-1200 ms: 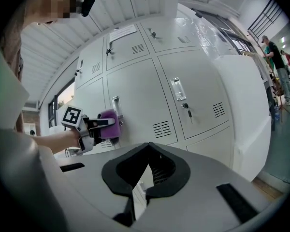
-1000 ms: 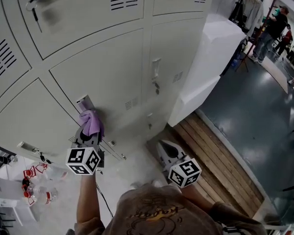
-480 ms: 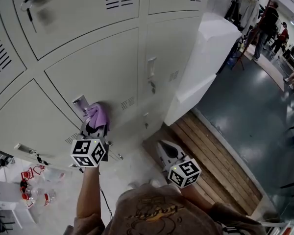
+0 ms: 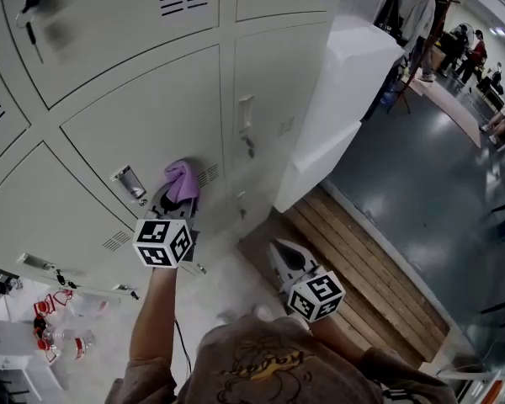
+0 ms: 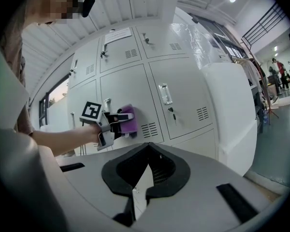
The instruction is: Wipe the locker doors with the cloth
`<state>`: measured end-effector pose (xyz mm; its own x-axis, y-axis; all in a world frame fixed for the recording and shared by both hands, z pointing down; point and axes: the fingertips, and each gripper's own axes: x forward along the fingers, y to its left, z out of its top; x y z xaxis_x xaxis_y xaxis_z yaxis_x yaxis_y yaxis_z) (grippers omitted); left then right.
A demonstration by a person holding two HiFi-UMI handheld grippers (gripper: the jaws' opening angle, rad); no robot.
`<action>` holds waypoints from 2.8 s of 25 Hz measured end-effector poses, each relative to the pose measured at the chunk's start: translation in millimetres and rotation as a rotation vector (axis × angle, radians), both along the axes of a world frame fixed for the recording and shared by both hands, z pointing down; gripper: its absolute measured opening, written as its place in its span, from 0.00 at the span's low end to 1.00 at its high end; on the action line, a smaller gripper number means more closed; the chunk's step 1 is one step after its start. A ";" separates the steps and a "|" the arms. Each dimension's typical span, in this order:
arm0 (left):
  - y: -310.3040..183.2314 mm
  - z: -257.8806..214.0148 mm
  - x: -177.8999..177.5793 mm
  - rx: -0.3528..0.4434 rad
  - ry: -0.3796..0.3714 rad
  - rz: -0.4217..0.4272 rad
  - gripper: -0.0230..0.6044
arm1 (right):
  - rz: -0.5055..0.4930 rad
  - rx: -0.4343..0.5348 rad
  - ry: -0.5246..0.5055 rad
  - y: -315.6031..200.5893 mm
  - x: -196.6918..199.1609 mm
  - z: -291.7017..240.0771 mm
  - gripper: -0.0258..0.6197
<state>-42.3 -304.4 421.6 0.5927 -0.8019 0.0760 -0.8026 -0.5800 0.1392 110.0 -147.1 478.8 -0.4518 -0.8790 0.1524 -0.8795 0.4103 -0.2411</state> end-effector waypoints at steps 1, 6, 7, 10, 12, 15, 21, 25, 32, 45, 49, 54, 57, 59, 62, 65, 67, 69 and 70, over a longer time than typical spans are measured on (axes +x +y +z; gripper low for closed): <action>-2.5 0.6 5.3 0.002 -0.002 0.009 0.10 | 0.006 0.001 0.000 0.6 2.4 -0.3 0.04; -12.5 5.8 27.4 0.000 -0.017 0.044 0.10 | 0.041 0.002 -0.001 4.2 15.7 -0.1 0.04; -14.2 6.9 31.3 -0.003 -0.018 0.049 0.10 | 0.048 0.002 -0.001 4.8 18.5 -0.1 0.04; -19.3 10.4 42.3 -0.013 -0.024 0.065 0.10 | 0.067 0.001 -0.002 6.7 26.1 0.1 0.04; -22.4 12.8 48.9 -0.018 -0.028 0.074 0.10 | 0.078 0.000 -0.003 7.8 30.7 0.3 0.04; -26.4 16.9 58.1 -0.026 -0.034 0.088 0.10 | 0.094 -0.001 -0.003 9.2 38.1 0.9 0.04; -32.4 26.9 73.7 -0.037 -0.066 0.124 0.10 | 0.129 -0.003 -0.006 11.9 52.9 1.3 0.04; -35.9 33.8 82.3 -0.052 -0.073 0.136 0.10 | 0.144 -0.005 -0.005 14.1 59.9 1.4 0.04; -40.1 48.1 96.2 -0.078 -0.103 0.164 0.10 | 0.162 -0.013 -0.005 18.5 70.2 3.4 0.04; -40.8 68.0 106.6 -0.131 -0.089 0.201 0.10 | 0.133 -0.017 -0.009 14.9 64.4 5.5 0.04; -34.2 61.7 112.2 -0.130 -0.066 0.228 0.10 | 0.126 -0.014 -0.011 13.0 62.7 4.9 0.04; -13.3 38.1 119.1 -0.095 -0.005 0.303 0.10 | 0.119 -0.010 -0.016 10.4 60.1 4.6 0.04; 0.5 22.9 117.5 -0.071 0.009 0.323 0.10 | 0.106 -0.006 -0.017 8.5 56.5 3.7 0.04; 9.4 12.4 113.0 -0.059 0.017 0.319 0.10 | 0.096 -0.003 -0.018 6.9 53.6 2.8 0.04; 23.8 -2.1 101.6 -0.042 0.021 0.304 0.10 | 0.076 0.003 -0.017 3.7 47.1 0.8 0.04; 40.0 -13.4 85.7 -0.034 0.029 0.277 0.10 | 0.047 0.010 -0.017 0.5 37.6 -1.7 0.04; 51.8 -20.8 74.4 -0.033 0.042 0.263 0.10 | 0.026 0.015 -0.018 -2.0 30.1 -3.7 0.04; 64.6 -26.8 63.4 -0.029 0.051 0.255 0.10 | 0.006 0.020 -0.019 -4.3 21.7 -5.1 0.04; 71.1 -28.2 57.3 -0.030 0.055 0.247 0.10 | -0.005 0.021 -0.019 -5.2 17.1 -5.4 0.04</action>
